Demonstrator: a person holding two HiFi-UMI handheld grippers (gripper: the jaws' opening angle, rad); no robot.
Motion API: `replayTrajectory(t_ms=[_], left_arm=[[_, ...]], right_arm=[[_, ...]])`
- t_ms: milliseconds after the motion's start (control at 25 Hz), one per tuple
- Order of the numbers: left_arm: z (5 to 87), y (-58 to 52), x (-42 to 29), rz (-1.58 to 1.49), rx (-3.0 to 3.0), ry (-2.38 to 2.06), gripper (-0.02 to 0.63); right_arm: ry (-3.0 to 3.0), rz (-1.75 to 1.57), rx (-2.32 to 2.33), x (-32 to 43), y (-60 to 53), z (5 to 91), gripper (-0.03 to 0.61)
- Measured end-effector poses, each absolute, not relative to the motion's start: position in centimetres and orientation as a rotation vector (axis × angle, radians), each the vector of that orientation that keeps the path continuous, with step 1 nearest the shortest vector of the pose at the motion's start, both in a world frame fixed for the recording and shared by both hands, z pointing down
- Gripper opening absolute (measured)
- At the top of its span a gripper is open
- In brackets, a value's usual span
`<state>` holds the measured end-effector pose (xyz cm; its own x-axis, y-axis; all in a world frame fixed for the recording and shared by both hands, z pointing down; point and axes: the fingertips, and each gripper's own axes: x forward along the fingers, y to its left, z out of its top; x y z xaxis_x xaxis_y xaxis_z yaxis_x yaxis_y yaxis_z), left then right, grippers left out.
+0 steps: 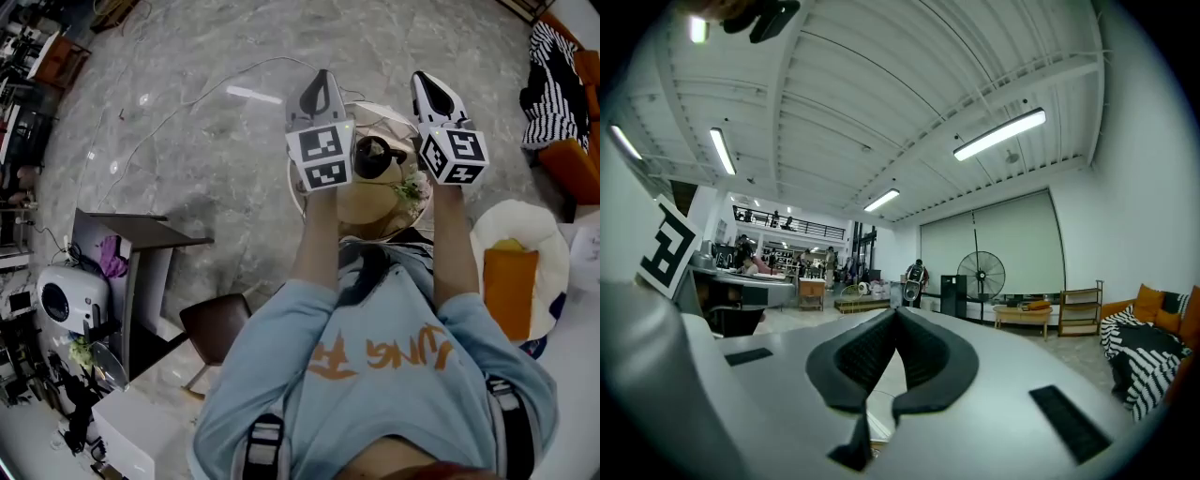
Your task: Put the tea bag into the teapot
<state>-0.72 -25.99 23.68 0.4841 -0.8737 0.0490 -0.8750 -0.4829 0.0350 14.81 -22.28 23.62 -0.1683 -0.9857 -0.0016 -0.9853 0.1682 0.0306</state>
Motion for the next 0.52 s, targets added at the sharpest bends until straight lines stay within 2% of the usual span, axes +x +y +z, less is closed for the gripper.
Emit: replayTrajectory(t_ms=[520], left_arm=[[25.4, -26.5, 1.2, 0.075, 2.652, -1.541, 0.021]], right_arm=[[-2.382, -0.002, 1.974, 16.2, -22.6, 25.3, 0.014]])
